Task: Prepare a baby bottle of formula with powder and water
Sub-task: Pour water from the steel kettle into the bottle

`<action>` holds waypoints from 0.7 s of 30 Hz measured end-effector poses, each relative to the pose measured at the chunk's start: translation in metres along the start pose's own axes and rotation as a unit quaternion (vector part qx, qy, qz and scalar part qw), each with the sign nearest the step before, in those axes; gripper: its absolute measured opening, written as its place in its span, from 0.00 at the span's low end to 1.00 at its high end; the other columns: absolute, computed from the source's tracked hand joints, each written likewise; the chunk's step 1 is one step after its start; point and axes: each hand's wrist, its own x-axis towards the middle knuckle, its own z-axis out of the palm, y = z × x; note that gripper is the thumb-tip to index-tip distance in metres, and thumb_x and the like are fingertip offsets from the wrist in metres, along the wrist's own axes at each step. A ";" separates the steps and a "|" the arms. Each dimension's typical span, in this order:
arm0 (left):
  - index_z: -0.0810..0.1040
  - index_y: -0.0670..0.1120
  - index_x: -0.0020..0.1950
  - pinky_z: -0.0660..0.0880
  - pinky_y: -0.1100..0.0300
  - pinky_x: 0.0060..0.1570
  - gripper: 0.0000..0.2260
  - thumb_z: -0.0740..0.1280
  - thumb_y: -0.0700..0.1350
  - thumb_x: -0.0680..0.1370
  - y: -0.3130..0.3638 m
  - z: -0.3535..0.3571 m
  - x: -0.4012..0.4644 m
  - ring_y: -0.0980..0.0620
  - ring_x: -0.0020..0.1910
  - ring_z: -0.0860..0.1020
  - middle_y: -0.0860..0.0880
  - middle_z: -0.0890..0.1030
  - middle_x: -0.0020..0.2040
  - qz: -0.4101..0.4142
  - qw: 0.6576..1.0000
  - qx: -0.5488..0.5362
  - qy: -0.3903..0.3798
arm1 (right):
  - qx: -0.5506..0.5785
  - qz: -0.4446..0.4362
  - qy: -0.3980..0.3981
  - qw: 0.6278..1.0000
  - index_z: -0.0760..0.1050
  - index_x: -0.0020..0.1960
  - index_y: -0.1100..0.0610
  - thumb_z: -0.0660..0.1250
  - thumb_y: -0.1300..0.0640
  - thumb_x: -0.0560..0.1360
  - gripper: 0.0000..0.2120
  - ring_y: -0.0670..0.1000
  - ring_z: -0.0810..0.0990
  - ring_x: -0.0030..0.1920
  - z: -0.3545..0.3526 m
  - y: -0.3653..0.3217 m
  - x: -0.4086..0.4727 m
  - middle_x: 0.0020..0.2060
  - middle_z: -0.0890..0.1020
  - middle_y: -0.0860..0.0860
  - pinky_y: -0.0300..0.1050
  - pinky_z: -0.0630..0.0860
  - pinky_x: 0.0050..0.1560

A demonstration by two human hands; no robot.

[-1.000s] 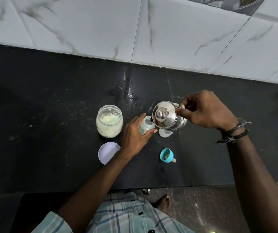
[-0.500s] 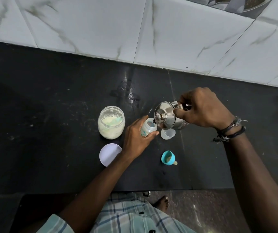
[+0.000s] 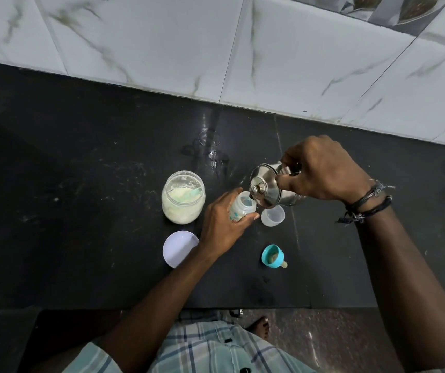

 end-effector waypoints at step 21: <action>0.81 0.45 0.60 0.78 0.62 0.52 0.22 0.80 0.48 0.68 -0.007 0.004 0.000 0.56 0.51 0.82 0.51 0.84 0.53 0.011 1.000 -0.001 0.004 | -0.071 -0.039 -0.039 0.996 0.79 0.39 0.58 0.74 0.48 0.63 0.14 0.61 0.79 0.38 -0.006 -0.024 0.014 0.34 0.80 0.54 0.44 0.69 0.33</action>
